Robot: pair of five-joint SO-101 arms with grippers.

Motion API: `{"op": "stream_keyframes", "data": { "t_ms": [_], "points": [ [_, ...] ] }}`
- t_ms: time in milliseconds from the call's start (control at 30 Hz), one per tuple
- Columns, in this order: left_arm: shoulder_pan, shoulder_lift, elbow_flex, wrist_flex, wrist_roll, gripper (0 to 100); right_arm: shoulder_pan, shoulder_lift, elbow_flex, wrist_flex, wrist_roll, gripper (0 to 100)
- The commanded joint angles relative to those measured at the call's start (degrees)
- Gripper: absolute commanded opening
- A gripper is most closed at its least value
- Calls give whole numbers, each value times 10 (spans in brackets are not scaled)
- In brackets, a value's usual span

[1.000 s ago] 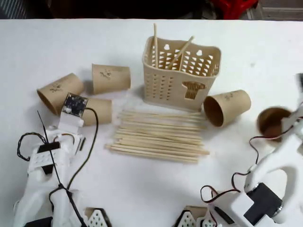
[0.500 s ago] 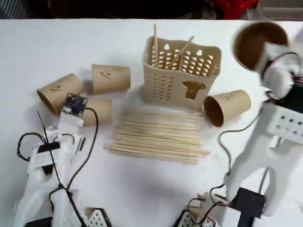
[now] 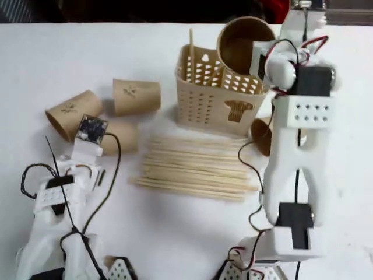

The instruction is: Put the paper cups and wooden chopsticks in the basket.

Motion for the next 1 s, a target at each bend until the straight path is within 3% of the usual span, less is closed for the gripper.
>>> {"op": "stream_keyframes", "data": {
  "t_ms": [0, 433, 967],
  "points": [
    [7, -22, -3, -12, -5, 196, -4, 22, -25, 4, -4, 18],
    [7, -22, -3, -13, -5, 196, 61, 26, -26, 30, -2, 18],
    [7, -22, -3, -13, -5, 196, 47, 0, -47, 109, 39, 18]
  ]
}}
